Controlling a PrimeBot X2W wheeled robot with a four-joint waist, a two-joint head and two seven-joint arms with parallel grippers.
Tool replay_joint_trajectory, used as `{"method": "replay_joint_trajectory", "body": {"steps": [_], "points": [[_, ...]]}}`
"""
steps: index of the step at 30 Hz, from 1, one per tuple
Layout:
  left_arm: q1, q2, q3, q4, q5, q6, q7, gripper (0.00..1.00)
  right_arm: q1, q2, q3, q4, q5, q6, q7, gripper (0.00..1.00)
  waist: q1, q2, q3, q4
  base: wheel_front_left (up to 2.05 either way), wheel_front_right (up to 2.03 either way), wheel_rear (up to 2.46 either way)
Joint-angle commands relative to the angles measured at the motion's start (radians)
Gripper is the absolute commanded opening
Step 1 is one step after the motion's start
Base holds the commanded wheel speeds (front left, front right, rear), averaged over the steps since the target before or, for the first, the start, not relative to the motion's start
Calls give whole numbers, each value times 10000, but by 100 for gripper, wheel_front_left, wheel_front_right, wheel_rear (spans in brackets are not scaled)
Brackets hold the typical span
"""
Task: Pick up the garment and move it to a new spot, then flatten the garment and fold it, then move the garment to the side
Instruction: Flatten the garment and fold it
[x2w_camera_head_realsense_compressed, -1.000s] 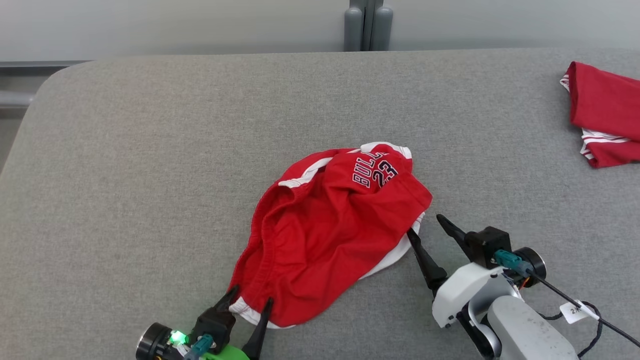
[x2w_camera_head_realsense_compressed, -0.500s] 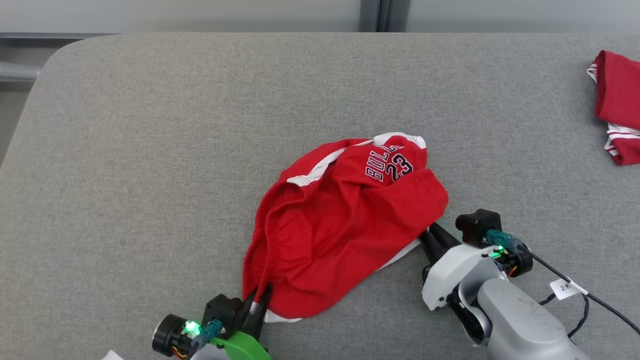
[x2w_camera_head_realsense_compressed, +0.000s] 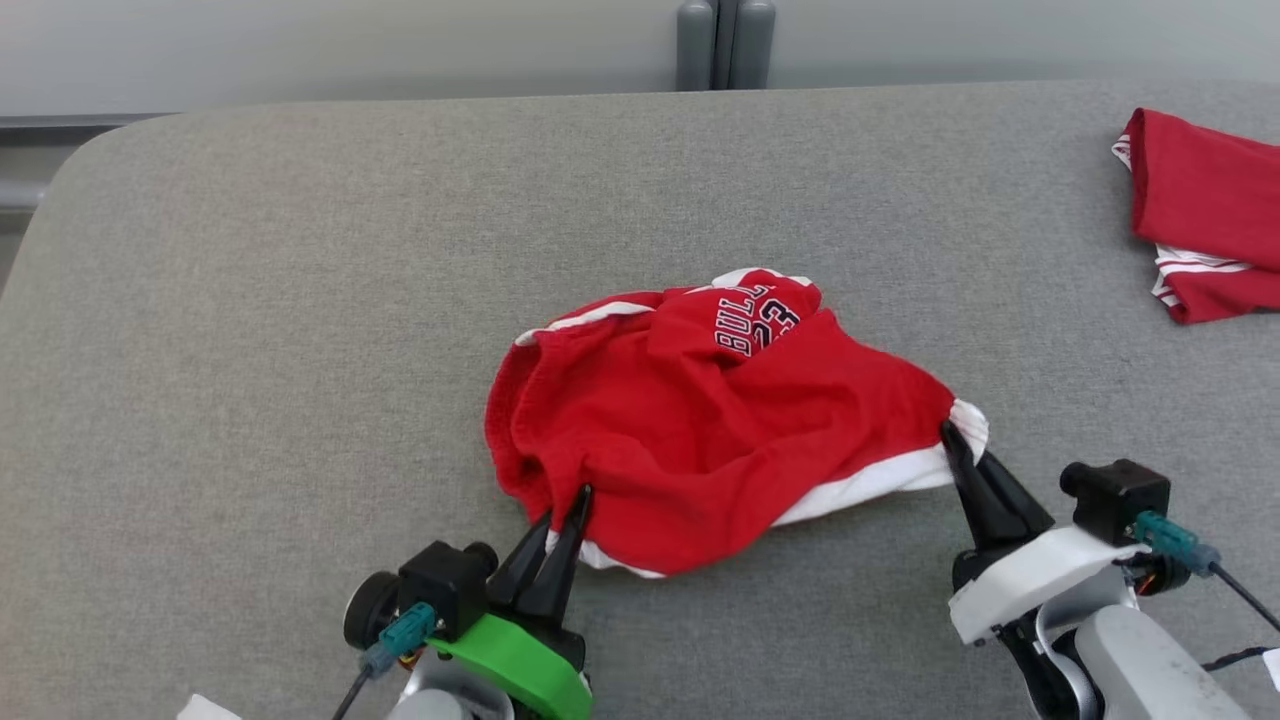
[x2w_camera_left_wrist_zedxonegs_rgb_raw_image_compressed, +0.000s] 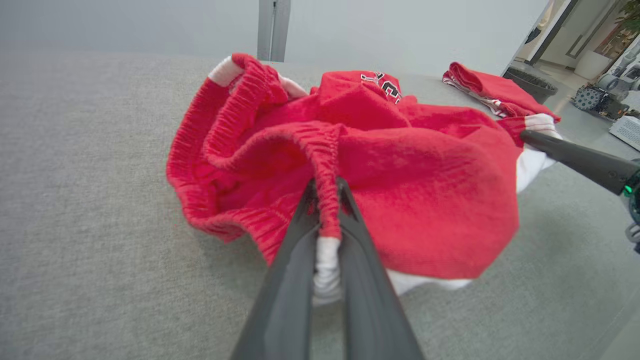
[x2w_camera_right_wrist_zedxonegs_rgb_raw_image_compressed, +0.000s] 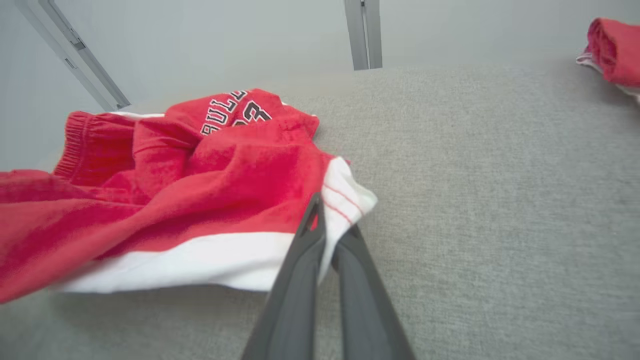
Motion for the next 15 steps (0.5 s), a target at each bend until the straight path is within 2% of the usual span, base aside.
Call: {"method": "replay_joint_trajectory", "body": {"steps": [1,4,7,10,15], "points": [[-208,37,50,-263,-189,-23,-66,0,-47,-2,-171,-437,96,-12,-28,0,0,-1,23,-115,0,0,0],[-726,57,274,-684,-434,-23,-38,0,-562,74,-437,-1139,190,-12,-26,0,0,-1,118,-224,0,0,0],[-1644,55,430,-860,-777,-23,145,0,-1519,189,-624,-1312,96,-12,-26,0,0,-1,281,-242,0,0,0],[-2920,129,594,-752,-1070,-23,416,0,-2811,293,-560,-873,255,-12,1,0,0,-1,554,-210,0,0,0],[-5881,199,737,-12,-1854,-23,955,0,-6021,403,-523,513,626,-12,511,0,0,-1,1525,-127,0,0,0]]}}
